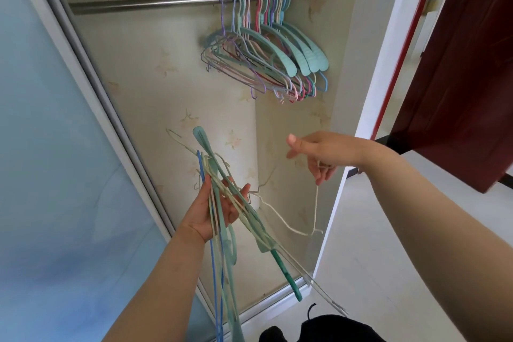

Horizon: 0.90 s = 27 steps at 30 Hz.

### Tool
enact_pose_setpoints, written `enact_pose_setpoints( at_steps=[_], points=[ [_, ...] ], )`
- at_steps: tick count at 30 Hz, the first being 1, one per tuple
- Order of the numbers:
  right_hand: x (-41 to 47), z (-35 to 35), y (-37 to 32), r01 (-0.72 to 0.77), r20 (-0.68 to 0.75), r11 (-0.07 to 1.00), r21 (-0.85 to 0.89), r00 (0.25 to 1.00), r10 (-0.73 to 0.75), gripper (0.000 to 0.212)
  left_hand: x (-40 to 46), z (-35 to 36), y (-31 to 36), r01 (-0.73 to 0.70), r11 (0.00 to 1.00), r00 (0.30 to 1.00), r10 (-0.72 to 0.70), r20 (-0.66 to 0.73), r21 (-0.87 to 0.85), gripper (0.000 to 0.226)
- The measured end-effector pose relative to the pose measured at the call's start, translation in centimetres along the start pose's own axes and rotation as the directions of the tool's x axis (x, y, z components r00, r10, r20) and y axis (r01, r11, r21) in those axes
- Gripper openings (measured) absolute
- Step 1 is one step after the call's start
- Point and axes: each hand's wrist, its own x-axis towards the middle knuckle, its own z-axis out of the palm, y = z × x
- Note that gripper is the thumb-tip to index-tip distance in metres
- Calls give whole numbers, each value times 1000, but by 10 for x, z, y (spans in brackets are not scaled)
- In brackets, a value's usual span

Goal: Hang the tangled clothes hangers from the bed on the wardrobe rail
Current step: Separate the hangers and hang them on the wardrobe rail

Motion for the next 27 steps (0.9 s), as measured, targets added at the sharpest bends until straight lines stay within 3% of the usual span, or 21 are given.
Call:
enact_pose_setpoints(
  at_steps=[2,4,7,14,23,27],
  points=[
    [4,1,-3,-114,8,987,-115,993,115,70,1,0,-1,15,1000,1000,-15,8,10,54],
    [10,2,3,-110,-88,981,-158,991,97,68,2,-3,-3,21,1000,1000,-21,19,1,55],
    [13,-2,22,-28,-267,999,-47,964,14,61,1,-10,-4,6,999,1000,-6,10,-37,61],
    [11,4,60,-20,-394,988,152,916,79,59,6,-15,0,-34,998,999,36,20,-51,66],
    [13,28,77,11,-336,975,221,940,66,57,16,-34,7,-38,999,984,43,175,-31,50],
    [12,34,83,22,-377,956,293,921,94,58,18,-35,10,-74,997,985,68,159,30,51]
  ],
)
